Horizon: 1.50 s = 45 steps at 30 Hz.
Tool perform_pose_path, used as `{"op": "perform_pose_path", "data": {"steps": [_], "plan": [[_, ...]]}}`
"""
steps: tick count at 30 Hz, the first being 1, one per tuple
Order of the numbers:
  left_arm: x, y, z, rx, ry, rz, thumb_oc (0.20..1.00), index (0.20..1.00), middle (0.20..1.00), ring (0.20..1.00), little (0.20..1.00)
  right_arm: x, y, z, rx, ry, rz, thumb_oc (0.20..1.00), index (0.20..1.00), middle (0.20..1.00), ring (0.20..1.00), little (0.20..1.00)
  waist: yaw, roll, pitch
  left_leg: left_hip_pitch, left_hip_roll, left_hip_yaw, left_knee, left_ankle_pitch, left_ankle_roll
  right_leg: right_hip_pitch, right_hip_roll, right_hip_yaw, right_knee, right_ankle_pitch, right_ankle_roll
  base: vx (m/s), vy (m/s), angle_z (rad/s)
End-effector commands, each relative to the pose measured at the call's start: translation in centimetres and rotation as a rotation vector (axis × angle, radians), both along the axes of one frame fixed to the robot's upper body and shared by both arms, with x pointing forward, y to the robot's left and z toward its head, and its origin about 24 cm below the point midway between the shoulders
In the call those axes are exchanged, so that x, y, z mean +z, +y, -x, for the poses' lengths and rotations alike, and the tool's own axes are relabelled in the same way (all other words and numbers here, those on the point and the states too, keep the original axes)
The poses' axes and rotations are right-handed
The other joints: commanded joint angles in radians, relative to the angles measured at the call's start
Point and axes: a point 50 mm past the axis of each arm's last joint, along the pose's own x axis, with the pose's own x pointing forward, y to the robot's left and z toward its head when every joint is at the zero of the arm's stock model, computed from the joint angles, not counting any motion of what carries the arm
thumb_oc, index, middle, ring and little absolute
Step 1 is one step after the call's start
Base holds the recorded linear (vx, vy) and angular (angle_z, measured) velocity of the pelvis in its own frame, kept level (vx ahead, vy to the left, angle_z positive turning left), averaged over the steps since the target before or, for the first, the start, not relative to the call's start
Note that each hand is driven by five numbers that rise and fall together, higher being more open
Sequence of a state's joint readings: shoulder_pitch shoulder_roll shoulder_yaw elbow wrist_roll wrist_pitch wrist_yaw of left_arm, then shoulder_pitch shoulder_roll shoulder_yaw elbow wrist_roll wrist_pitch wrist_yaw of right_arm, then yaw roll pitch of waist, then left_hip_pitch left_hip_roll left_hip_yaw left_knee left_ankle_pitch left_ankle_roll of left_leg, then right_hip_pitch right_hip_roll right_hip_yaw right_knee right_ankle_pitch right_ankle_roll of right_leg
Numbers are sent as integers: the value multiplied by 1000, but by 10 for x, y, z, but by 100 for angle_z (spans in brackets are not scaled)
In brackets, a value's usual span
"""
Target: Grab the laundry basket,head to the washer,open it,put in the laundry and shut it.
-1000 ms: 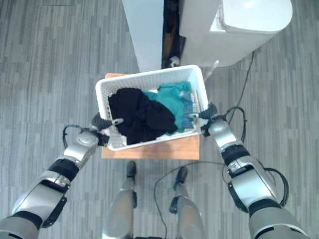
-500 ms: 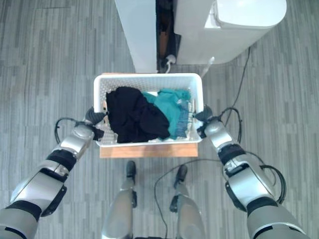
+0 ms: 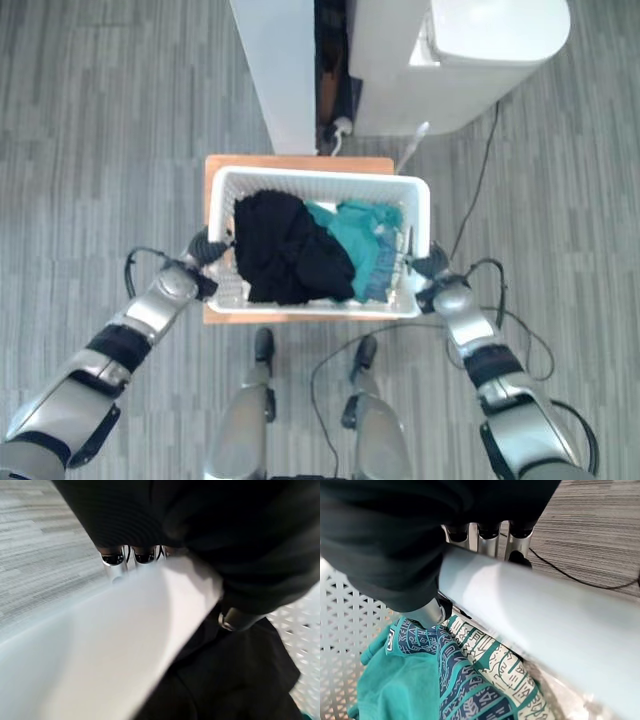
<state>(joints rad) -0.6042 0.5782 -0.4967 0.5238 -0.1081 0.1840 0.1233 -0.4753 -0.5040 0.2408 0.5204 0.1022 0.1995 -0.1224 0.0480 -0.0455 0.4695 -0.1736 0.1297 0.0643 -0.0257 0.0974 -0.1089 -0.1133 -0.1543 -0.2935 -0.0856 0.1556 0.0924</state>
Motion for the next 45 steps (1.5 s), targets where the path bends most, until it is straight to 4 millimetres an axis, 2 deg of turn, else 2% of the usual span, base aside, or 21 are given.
{"op": "perform_pose_path", "data": {"steps": [1, 8, 13, 14, 15, 19, 21, 23, 25, 26, 29, 30, 31, 32, 34, 38, 39, 40, 41, 43, 45], "plan": [[21, -28, 3, -231, -62, 61, 200, 200, 200, 200, 200, 30, -40, 7, -24, -99, 46, 200, 200, 200, 200, 200, 6, 12, -147, 24, 14, -12, 98, -142, 28, -26, -166, -1, 194, -83, 98, 118, 123, 9], [33, -24, 7, -291, -57, -16, 200, 200, 200, 200, 200, 13, -62, 32, -26, 2, 6, 200, 200, 200, 200, 200, -5, 9, -240, 108, -35, -16, 101, -179, 65, 42, -206, -6, 216, -81, 115, 68, 116, 4], [25, -29, 7, -317, -22, -69, 200, 200, 200, 200, 200, 2, -75, 45, -70, 47, -28, 200, 200, 200, 200, 200, -11, -15, -319, 179, -112, -4, 62, -206, 105, 69, -253, 22, 202, -5, 157, 15, 167, -3], [25, -29, 7, -318, -21, -69, 200, 200, 200, 200, 200, 2, -75, 45, -70, 47, -28, 200, 200, 200, 200, 200, -10, -16, -319, 180, -114, -3, 60, -205, 106, 69, -254, 23, 200, -4, 157, 6, 142, -15], [21, -31, 8, -321, -4, -77, 200, 200, 200, 200, 200, 0, -77, 47, -81, 52, -39, 200, 200, 200, 200, 200, -14, -23, -338, 194, -133, 4, 46, -210, 114, 66, -269, 29, 187, 32, 168, -16, 83, -14], [17, -29, 7, -316, 12, -103, 200, 200, 200, 200, 200, 0, -79, 47, -90, 56, -32, 200, 200, 200, 200, 200, -12, -30, -344, 202, -148, 27, 42, -212, 124, 43, -287, 21, 180, 96, 169, -80, 59, -13], [19, -28, 4, -304, 8, -114, 200, 200, 200, 200, 200, 1, -76, 46, -88, 44, -42, 200, 200, 200, 200, 200, -6, -18, -330, 194, -144, 62, 54, -209, 145, 31, -285, -14, 267, 43, 165, -200, 142, -31], [20, -27, 4, -298, 13, -108, 200, 200, 200, 200, 200, 1, -72, 44, -80, 37, -56, 200, 200, 200, 200, 200, 1, 1, -320, 181, -134, 91, 71, -202, 165, 30, -254, -52, 394, -36, 140, -202, 185, -26], [24, -25, 2, -288, 4, -107, 200, 200, 200, 200, 200, 0, -68, 41, -71, 37, -66, 200, 200, 200, 200, 200, 14, 7, -314, 161, -127, 135, 96, -191, 185, 42, -216, -94, 524, -118, 120, -238, 137, -64], [26, -22, 1, -280, 9, -94, 200, 200, 200, 200, 200, -3, -67, 40, -69, 47, -73, 200, 200, 200, 200, 200, 31, 2, -324, 147, -124, 178, 101, -181, 191, 85, -169, -103, 564, -178, 107, -187, 48, -99], [28, -19, 1, -278, 11, -82, 200, 200, 200, 200, 200, -8, -67, 39, -77, 65, -86, 200, 200, 200, 200, 200, 53, -8, -342, 127, -120, 220, 99, -168, 189, 139, -137, -106, 558, -199, 106, -183, -35, -82], [30, -17, 0, -272, 7, -73, 200, 200, 200, 200, 200, -10, -66, 38, -75, 79, -83, 200, 200, 200, 200, 200, 70, -16, -355, 105, -118, 247, 100, -152, 185, 181, -124, -105, 532, -197, 107, -264, -99, -106], [34, -8, 0, -255, -7, -77, 200, 200, 200, 200, 200, -14, -64, 36, -65, 104, -82, 200, 200, 200, 200, 200, 100, -35, -379, 76, -126, 269, 91, -150, 177, 239, -127, -79, 499, -195, 125, -194, -72, -86], [34, -7, 0, -254, -7, -77, 200, 200, 200, 200, 200, -14, -63, 35, -63, 104, -83, 200, 200, 200, 200, 200, 105, -36, -381, 78, -124, 276, 90, -150, 177, 237, -126, -72, 495, -192, 126, -185, -84, -108], [39, 0, -1, -235, -19, -88, 200, 200, 200, 200, 200, -15, -62, 33, -41, 126, -63, 200, 200, 200, 200, 200, 124, -44, -400, 59, -112, 313, 72, -136, 171, 264, -132, -60, 460, -178, 129, -168, -111, -124], [47, 5, -6, -211, -49, -101, 200, 200, 200, 200, 200, -7, -64, 32, -18, 118, -21, 200, 200, 200, 200, 200, 133, -46, -398, 32, -55, 366, 74, -90, 137, 263, -110, -40, 391, -224, 103, -167, -197, -108], [50, 7, -8, -201, -59, -102, 200, 200, 200, 200, 200, -1, -69, 33, -20, 98, -14, 200, 200, 200, 200, 200, 124, -41, -388, 6, -5, 381, 89, -58, 108, 275, -80, -32, 326, -289, 85, -275, -430, -105], [53, 3, -11, -210, -68, -99, 200, 200, 200, 200, 200, 1, -74, 35, -34, 92, -10, 200, 200, 200, 200, 200, 122, -32, -384, -3, 28, 379, 97, -39, 88, 290, -52, -30, 287, -324, 65, -412, -644, -100], [51, -3, -13, -221, -61, -75, 200, 200, 200, 200, 200, 6, -80, 35, -54, 71, -6, 200, 200, 200, 200, 200, 106, -8, -368, -18, 105, 387, 89, 24, 42, 303, 8, -34, 208, -372, 42, -326, -524, -85], [48, -5, -14, -224, -54, -48, 200, 200, 200, 200, 200, 6, -84, 36, -63, 73, 2, 200, 200, 200, 200, 200, 92, 9, -357, -14, 152, 396, 69, 70, 9, 310, 51, -22, 163, -371, 29, -224, -333, -94], [46, -7, -14, -225, -44, -37, 200, 200, 200, 200, 200, 6, -85, 37, -64, 73, 0, 200, 200, 200, 200, 200, 85, 18, -351, -9, 171, 391, 58, 92, -4, 319, 71, -17, 141, -367, 21, -97, -159, -47]]}}
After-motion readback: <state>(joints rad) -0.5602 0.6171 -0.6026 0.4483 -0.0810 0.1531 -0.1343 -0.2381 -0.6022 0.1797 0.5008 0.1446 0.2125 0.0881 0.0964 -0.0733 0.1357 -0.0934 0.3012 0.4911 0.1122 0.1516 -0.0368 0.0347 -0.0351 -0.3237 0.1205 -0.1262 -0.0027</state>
